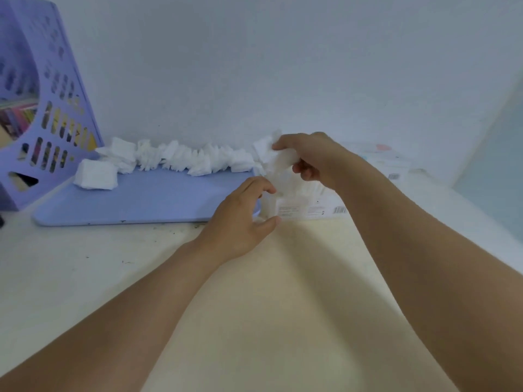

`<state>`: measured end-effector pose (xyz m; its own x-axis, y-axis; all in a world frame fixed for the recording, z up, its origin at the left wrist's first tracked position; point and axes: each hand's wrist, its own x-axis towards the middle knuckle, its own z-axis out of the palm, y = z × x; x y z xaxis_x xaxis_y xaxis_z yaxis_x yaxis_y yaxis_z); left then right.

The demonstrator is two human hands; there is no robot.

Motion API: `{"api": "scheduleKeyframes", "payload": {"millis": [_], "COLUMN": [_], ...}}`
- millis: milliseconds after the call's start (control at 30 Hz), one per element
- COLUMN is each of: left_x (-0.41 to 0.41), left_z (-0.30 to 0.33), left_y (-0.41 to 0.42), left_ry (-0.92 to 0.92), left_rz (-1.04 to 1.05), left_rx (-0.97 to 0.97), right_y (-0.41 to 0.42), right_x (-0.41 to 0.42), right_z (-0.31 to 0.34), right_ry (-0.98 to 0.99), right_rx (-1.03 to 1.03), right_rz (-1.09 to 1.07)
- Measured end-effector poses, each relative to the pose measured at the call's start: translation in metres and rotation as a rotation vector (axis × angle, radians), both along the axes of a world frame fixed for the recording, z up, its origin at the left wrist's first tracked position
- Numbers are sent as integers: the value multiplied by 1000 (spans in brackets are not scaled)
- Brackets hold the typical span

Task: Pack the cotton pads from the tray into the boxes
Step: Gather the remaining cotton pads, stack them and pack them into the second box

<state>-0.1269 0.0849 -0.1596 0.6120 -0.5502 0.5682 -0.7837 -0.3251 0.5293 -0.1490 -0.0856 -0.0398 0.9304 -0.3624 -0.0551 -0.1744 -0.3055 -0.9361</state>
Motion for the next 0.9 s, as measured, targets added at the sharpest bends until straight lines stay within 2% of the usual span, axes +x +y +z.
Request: {"api": "scheduleKeyframes", "payload": {"millis": [100,200,367,500,600,733,900], "left_x": [4,6,3,1,0,-4,-5], "left_z": [0,1,2,4,5,7,8], "left_y": [3,2,0,0,-1,-2,-2], "left_ry": [-73,-140,-80,-75,-81,-83,-76], "left_rz": [-13,51,102,78,53,53,63], "left_rx": [37,71,80,89,93,107,112], "right_y": [7,2,-12,-20,-13,-3,5], "right_x": [19,28,29,27,23,30,38], "right_z": [2,-6,-9,-14,-20,-25,-32], "right_ry": [215,337,351,335,372,284,221], "right_rx": [-134,-170,-133,-213,-441,-632,-1020], "right_rz": [34,61,88,29,37,40,69]}}
